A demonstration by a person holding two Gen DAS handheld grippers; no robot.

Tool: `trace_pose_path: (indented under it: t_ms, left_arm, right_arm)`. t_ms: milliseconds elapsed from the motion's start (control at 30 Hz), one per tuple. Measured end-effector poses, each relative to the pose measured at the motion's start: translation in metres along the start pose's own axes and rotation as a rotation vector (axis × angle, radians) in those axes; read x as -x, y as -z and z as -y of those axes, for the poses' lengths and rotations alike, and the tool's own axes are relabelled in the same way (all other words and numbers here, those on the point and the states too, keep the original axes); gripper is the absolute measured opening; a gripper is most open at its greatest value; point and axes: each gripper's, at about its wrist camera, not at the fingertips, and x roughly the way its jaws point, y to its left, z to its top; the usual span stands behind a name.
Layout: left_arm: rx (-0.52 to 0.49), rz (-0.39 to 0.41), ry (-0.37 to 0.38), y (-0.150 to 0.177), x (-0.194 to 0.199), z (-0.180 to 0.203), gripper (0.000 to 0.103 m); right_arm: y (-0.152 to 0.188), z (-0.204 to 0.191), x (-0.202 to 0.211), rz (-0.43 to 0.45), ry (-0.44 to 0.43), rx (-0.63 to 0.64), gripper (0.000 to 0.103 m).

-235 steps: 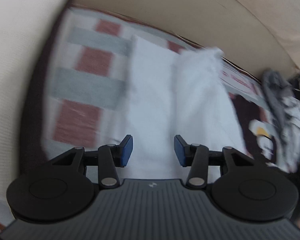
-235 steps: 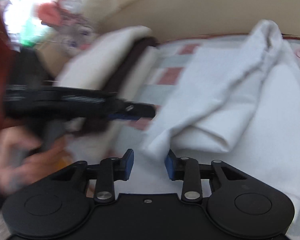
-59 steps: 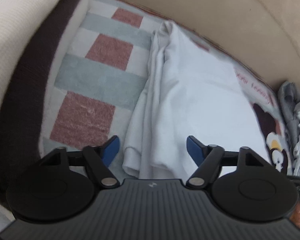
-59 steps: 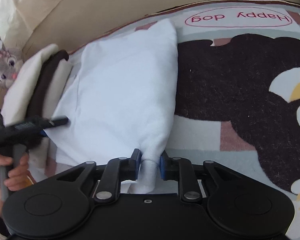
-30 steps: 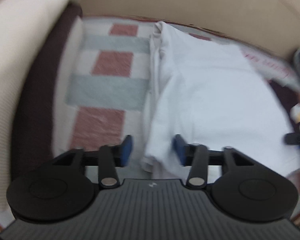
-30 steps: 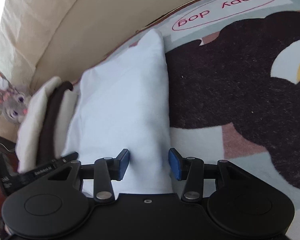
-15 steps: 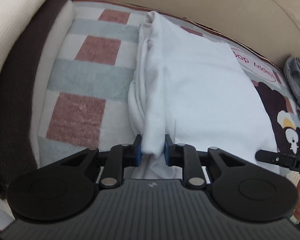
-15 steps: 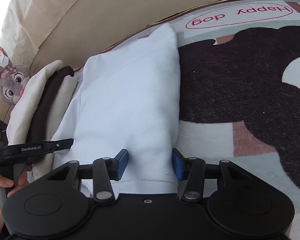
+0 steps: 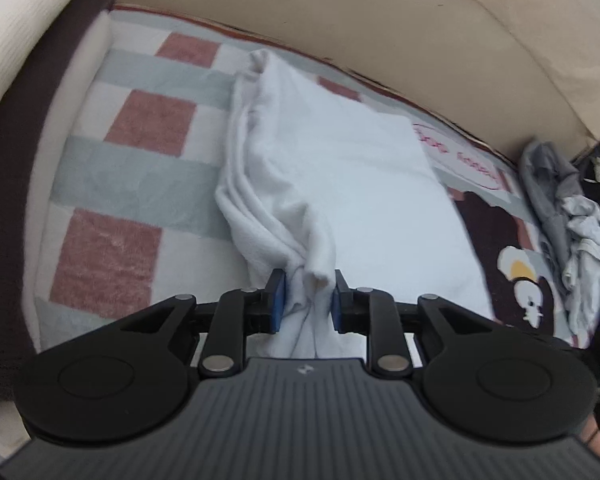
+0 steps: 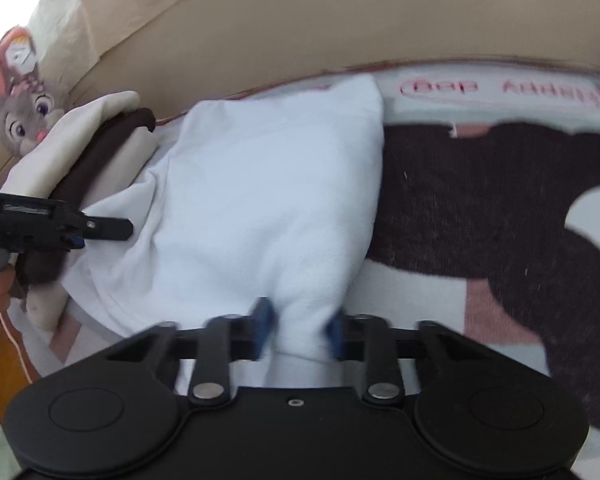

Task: Fold clothes
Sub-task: 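Pinch the folded white shirt end with the left gripper while the right gripper pinches it too, then lift the folded shirt with both grippers and carry it toward the clothes stack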

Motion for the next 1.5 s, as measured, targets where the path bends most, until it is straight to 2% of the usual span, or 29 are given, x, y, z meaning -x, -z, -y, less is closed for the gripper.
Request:
trace_pose_path:
  t_ms: [33, 67, 133, 167, 200, 233, 267, 367, 433, 467, 533, 600, 633, 667, 767, 833, 900, 967, 1000, 1033, 1067, 1100, 1133, 1167, 1200, 1233, 1267, 1367, 1500]
  left_arm:
    - [-0.009, -0.004, -0.033, 0.001, -0.003, 0.000, 0.028]
    - [-0.025, -0.005, -0.071, 0.003, -0.005, 0.001, 0.037]
    - [-0.036, 0.003, -0.106, 0.007, -0.007, 0.000, 0.051]
    - [-0.040, 0.007, -0.123, 0.009, -0.008, 0.000, 0.053]
    - [-0.029, 0.011, -0.117, 0.009, -0.008, -0.004, 0.054]
    - [-0.016, 0.016, -0.109, 0.010, -0.009, -0.007, 0.062]
    - [0.005, 0.018, -0.115, 0.008, -0.011, -0.011, 0.074]
    - [0.053, 0.015, -0.097, 0.001, -0.020, -0.021, 0.091]
    - [0.081, 0.026, -0.055, -0.004, -0.023, -0.022, 0.089]
    - [0.083, 0.026, -0.029, -0.004, -0.026, -0.020, 0.071]
    - [0.082, 0.026, 0.024, -0.005, -0.030, -0.015, 0.044]
    - [0.053, 0.037, 0.047, -0.005, -0.030, -0.008, 0.036]
    - [0.021, 0.049, 0.039, -0.004, -0.027, -0.004, 0.033]
    - [-0.010, 0.062, 0.032, -0.003, -0.024, 0.001, 0.032]
    - [-0.002, 0.093, 0.088, -0.003, -0.012, 0.002, 0.032]
    - [0.028, 0.055, 0.082, -0.007, -0.019, -0.006, 0.032]
    - [0.056, 0.020, 0.076, -0.012, -0.027, -0.013, 0.032]
    - [0.084, -0.005, 0.084, -0.014, -0.037, -0.019, 0.039]
    - [0.083, -0.016, 0.099, -0.016, -0.039, -0.019, 0.042]
    - [0.081, -0.027, 0.115, -0.018, -0.042, -0.019, 0.049]
    - [0.078, -0.038, 0.131, -0.020, -0.044, -0.018, 0.068]
    - [0.078, -0.053, 0.152, -0.023, -0.047, -0.016, 0.077]
    - [0.077, -0.069, 0.174, -0.027, -0.049, -0.014, 0.078]
    - [0.094, -0.061, 0.179, -0.028, -0.049, -0.012, 0.067]
    - [0.090, -0.047, 0.174, -0.028, -0.047, -0.009, 0.058]
    - [0.047, -0.029, 0.147, -0.027, -0.041, -0.002, 0.041]
    - [-0.001, -0.011, 0.117, -0.025, -0.036, 0.005, 0.029]
    - [-0.106, 0.033, 0.099, -0.020, -0.012, 0.026, 0.022]
    - [-0.155, 0.149, -0.026, -0.014, 0.022, 0.041, 0.022]
  right_arm:
    - [-0.001, -0.004, 0.002, 0.005, 0.014, 0.016, 0.021]
    - [-0.003, -0.008, 0.004, 0.010, 0.028, 0.032, 0.021]
    - [-0.006, -0.015, 0.006, 0.008, 0.055, 0.053, 0.021]
    - [-0.006, -0.017, 0.007, 0.008, 0.063, 0.059, 0.021]
    - [-0.006, -0.018, 0.007, 0.013, 0.070, 0.060, 0.021]
    - [-0.006, -0.017, 0.008, 0.012, 0.069, 0.054, 0.021]
    - [-0.006, -0.016, 0.009, 0.012, 0.067, 0.048, 0.021]
    - [-0.006, -0.010, 0.008, -0.004, 0.042, -0.003, 0.024]
    - [-0.007, -0.001, 0.001, -0.023, 0.015, -0.040, 0.031]
    - [-0.007, 0.006, 0.000, -0.015, -0.005, -0.075, 0.034]
    - [-0.011, 0.020, -0.003, -0.016, -0.064, -0.157, 0.040]
    - [-0.016, 0.027, -0.006, -0.016, -0.091, -0.215, 0.051]
    - [-0.019, 0.031, -0.006, -0.016, -0.099, -0.234, 0.052]
    - [-0.022, 0.034, -0.007, -0.016, -0.106, -0.253, 0.054]
    - [-0.030, 0.044, -0.011, 0.011, -0.107, -0.282, 0.062]
    - [-0.037, 0.051, -0.019, 0.026, -0.121, -0.301, 0.065]
    - [-0.042, 0.054, -0.032, 0.002, -0.152, -0.329, 0.066]
    - [-0.048, 0.052, -0.042, -0.005, -0.172, -0.345, 0.073]
    - [-0.050, 0.050, -0.046, -0.001, -0.182, -0.348, 0.081]
    - [-0.053, 0.048, -0.050, 0.003, -0.192, -0.351, 0.085]
    - [-0.056, 0.046, -0.054, 0.003, -0.198, -0.353, 0.085]
    - [-0.058, 0.042, -0.056, 0.006, -0.189, -0.347, 0.074]
    - [-0.061, 0.038, -0.059, 0.008, -0.178, -0.339, 0.064]
    - [-0.062, 0.029, -0.055, 0.024, -0.158, -0.288, 0.044]
    - [-0.064, 0.021, -0.051, 0.040, -0.137, -0.233, 0.038]
    - [-0.066, 0.012, -0.046, 0.057, -0.116, -0.178, 0.036]
    - [-0.068, -0.001, -0.038, 0.080, -0.093, -0.115, 0.034]
    - [-0.072, -0.042, -0.011, 0.149, -0.023, 0.079, 0.032]
    - [-0.079, -0.074, 0.015, 0.194, -0.003, 0.170, 0.032]
